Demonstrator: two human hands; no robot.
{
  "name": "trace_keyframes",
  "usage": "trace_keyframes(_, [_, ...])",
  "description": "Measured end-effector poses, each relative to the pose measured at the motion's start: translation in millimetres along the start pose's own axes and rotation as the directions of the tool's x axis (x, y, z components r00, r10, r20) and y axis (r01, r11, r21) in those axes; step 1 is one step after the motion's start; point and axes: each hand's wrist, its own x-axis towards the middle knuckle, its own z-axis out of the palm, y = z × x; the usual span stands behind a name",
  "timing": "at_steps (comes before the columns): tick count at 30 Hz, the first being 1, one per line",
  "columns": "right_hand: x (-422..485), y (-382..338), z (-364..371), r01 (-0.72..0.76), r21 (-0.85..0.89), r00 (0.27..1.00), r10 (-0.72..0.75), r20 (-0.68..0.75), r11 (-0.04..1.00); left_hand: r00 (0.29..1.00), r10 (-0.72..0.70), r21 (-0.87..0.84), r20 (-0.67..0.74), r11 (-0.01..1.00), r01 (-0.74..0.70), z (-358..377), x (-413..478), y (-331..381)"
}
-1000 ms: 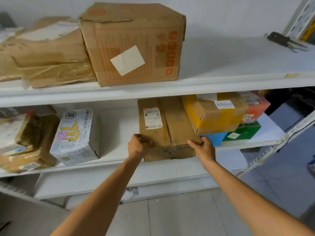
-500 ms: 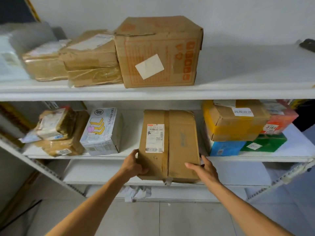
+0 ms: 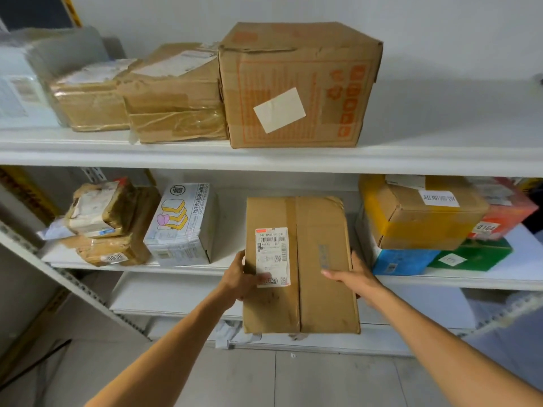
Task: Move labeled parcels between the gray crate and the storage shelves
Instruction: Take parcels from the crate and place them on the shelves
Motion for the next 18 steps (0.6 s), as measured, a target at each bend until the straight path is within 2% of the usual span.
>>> trace_keyframes(4, [9.3,-5.0,-3.9,0.014,0.008,1.0,-0.014,-0.017,1.0,0.998,0.039,-0.016,-0.047,0.999,-0.039,-1.1,10.5,1.6])
trace_keyframes(9, [12.2,-10.5,-3.0,0.031,-0.012,0.995,-0.032,-0.09,0.999,0.997,0.063,-0.065,-0.039,0.996,-0.065,-5.1,15.7,3.4])
trace_keyframes(14, [-7.0,-9.7,4.1,0.188,-0.031,0.971,-0.191,-0.142,0.982,0.998,0.05,-0.182,-0.04,0.982,-0.057,-7.8,14.9,3.4])
trace_keyframes(18, [-25.3,-15.0,2.9,0.332,-0.044,0.937,-0.335,-0.104,0.942,0.988,0.133,-0.205,-0.075,0.968,-0.146,-20.0,7.5,3.6])
